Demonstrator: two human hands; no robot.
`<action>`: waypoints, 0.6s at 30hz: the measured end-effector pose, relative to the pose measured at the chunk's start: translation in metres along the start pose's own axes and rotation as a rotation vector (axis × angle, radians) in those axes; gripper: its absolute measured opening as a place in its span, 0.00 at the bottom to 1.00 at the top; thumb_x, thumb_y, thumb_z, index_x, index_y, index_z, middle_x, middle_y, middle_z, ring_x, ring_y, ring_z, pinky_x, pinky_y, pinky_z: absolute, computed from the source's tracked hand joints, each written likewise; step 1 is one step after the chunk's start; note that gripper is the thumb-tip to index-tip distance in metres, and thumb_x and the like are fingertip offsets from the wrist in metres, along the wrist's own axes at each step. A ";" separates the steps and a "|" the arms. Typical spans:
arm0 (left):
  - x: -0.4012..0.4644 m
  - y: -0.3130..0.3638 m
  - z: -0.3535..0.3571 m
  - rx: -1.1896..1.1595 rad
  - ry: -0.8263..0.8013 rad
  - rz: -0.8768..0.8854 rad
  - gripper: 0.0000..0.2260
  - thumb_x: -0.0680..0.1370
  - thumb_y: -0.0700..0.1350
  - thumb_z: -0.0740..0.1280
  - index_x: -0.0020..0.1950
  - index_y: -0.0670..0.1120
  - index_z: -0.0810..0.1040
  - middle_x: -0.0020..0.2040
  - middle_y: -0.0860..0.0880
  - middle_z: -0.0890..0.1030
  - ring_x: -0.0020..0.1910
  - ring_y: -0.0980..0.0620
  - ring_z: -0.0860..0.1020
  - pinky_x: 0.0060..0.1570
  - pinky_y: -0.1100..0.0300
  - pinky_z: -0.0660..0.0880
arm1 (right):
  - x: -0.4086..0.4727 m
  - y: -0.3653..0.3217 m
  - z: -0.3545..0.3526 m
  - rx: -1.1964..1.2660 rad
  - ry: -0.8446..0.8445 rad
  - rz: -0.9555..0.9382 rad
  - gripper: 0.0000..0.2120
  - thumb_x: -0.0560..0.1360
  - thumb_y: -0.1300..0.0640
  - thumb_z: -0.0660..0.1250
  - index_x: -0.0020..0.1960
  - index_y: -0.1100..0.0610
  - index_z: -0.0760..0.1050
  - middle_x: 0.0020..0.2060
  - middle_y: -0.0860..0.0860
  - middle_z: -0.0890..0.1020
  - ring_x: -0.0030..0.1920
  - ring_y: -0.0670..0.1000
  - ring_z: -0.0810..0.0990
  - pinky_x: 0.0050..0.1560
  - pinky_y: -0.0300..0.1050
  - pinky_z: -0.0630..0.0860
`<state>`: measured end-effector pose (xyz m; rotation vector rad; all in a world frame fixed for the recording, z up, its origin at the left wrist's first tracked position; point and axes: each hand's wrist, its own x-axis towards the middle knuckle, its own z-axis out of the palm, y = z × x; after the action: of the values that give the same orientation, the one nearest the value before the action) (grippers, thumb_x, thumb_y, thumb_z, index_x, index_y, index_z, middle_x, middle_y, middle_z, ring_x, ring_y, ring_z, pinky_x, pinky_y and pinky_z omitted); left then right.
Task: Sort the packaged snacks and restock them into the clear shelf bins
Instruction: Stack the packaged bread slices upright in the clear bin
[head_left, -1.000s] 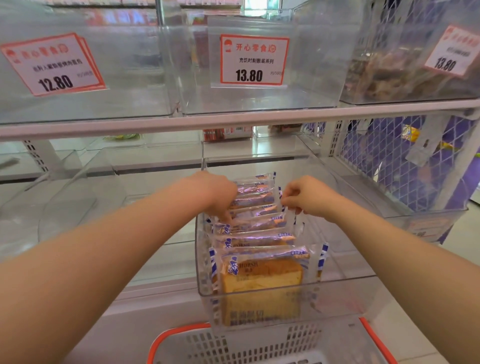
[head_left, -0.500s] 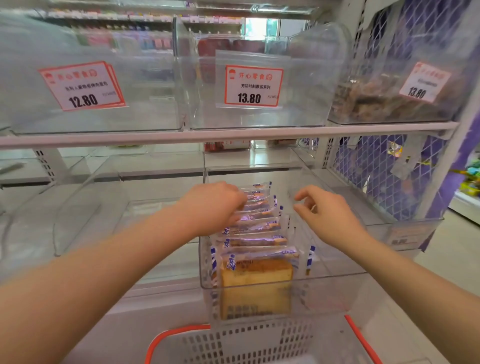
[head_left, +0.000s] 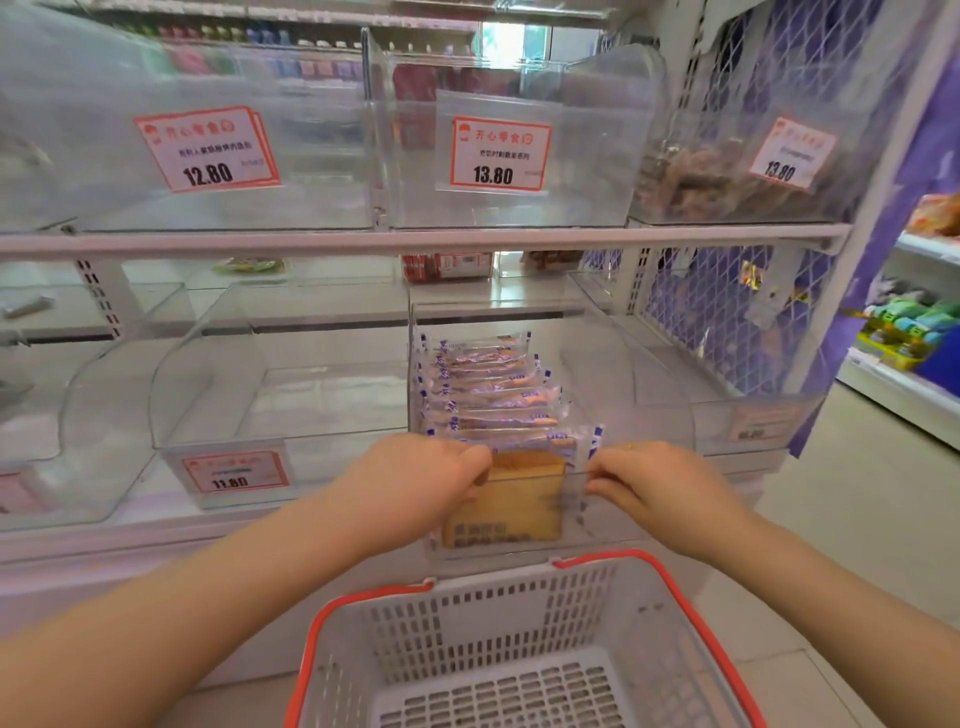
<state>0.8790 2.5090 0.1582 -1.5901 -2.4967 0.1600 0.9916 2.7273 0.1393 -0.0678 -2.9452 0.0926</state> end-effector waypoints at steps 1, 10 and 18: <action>0.002 -0.001 -0.003 -0.009 0.018 -0.015 0.09 0.81 0.52 0.54 0.57 0.51 0.68 0.56 0.52 0.77 0.52 0.47 0.77 0.41 0.57 0.67 | 0.003 0.001 -0.001 -0.006 0.015 0.006 0.10 0.79 0.46 0.56 0.51 0.49 0.73 0.49 0.48 0.80 0.54 0.52 0.76 0.49 0.48 0.70; 0.053 -0.036 -0.010 -0.227 0.182 -0.195 0.09 0.80 0.47 0.60 0.57 0.49 0.76 0.54 0.50 0.80 0.54 0.49 0.76 0.49 0.57 0.72 | 0.071 0.012 -0.007 0.006 0.198 0.133 0.09 0.78 0.51 0.61 0.50 0.53 0.76 0.48 0.50 0.81 0.52 0.55 0.74 0.46 0.47 0.66; 0.078 -0.054 0.038 -0.033 0.110 -0.228 0.07 0.80 0.44 0.58 0.55 0.49 0.73 0.53 0.49 0.79 0.52 0.46 0.76 0.45 0.57 0.69 | 0.108 0.017 0.033 -0.035 0.067 0.237 0.10 0.78 0.50 0.60 0.50 0.54 0.76 0.51 0.53 0.81 0.54 0.57 0.76 0.45 0.46 0.68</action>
<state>0.7910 2.5572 0.1380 -1.2751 -2.5805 0.0011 0.8797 2.7481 0.1267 -0.4164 -2.8592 0.0714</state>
